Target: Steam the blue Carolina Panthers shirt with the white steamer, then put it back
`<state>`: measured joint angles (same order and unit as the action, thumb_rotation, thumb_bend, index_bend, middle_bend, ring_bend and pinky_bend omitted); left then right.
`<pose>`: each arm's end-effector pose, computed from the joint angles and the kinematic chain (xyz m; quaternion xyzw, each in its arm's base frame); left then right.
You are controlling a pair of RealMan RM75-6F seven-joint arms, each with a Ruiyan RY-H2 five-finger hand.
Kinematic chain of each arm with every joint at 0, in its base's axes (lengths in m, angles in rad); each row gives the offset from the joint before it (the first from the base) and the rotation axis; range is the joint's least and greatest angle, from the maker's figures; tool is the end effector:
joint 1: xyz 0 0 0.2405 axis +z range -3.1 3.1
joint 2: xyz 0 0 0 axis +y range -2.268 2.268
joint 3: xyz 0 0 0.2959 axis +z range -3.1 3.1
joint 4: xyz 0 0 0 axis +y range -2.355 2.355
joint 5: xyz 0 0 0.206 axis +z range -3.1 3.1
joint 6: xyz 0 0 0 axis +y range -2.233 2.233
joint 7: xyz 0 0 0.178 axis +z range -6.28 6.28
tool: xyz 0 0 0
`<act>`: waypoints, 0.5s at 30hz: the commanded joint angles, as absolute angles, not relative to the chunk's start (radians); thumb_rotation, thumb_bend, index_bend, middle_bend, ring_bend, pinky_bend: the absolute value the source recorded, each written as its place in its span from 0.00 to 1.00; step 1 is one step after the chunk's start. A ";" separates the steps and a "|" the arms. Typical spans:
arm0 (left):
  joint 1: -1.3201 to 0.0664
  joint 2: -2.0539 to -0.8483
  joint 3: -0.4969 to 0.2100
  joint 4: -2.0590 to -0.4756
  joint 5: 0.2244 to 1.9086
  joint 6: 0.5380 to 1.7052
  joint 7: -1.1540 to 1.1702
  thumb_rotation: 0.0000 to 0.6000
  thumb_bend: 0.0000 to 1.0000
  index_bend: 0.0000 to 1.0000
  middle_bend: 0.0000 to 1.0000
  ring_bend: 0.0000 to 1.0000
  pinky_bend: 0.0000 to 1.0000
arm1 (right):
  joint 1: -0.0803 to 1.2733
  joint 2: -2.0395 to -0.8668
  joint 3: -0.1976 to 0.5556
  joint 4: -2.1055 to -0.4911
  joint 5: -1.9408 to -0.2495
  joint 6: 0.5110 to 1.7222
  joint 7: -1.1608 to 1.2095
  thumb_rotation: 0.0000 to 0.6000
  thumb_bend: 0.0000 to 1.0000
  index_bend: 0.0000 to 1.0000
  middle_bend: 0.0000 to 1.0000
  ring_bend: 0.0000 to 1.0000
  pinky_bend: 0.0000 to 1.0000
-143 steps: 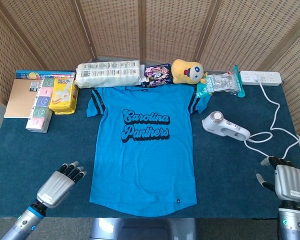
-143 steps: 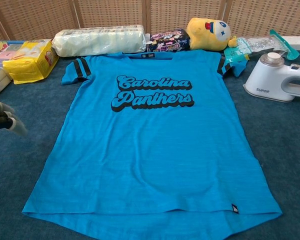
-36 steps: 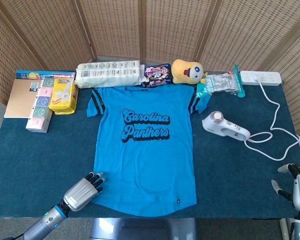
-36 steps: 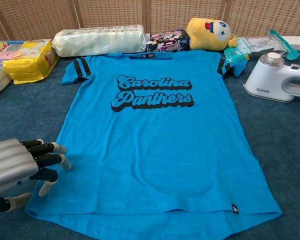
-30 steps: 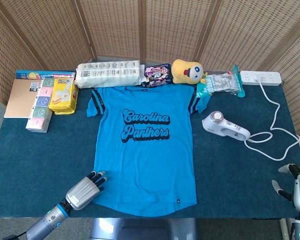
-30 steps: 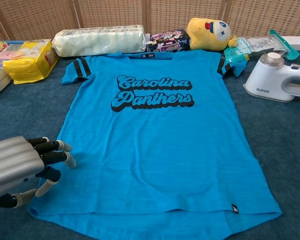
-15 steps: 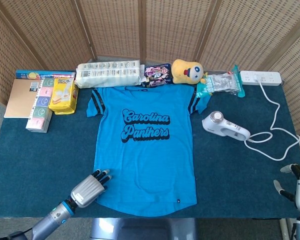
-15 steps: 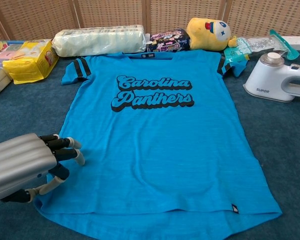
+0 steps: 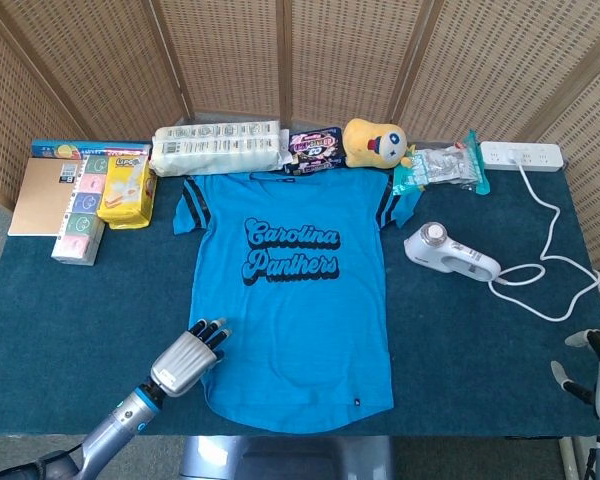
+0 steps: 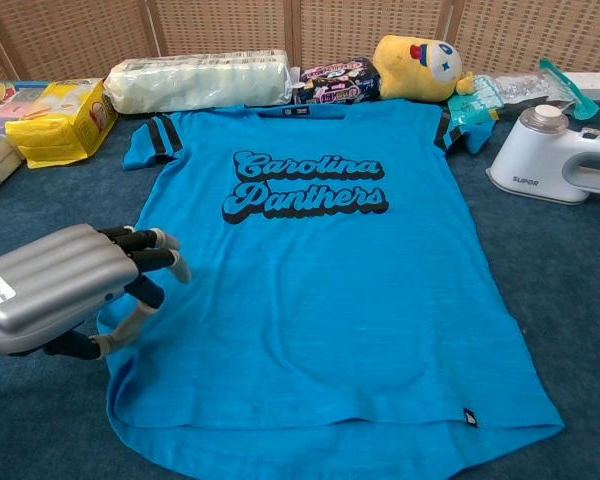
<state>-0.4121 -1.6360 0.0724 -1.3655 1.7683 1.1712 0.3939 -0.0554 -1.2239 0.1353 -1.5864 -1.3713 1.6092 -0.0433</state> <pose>-0.2197 0.2493 -0.0667 -0.8342 -0.2035 -0.3671 0.3577 -0.3783 -0.1790 0.1881 0.4741 -0.4036 0.3861 0.6806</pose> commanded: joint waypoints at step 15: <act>-0.413 -1.502 0.061 -1.562 1.631 1.099 0.369 0.76 0.17 0.39 0.28 0.16 0.23 | -0.051 -1.229 0.137 -1.589 -1.371 1.601 -0.049 1.00 0.26 0.46 0.46 0.45 0.43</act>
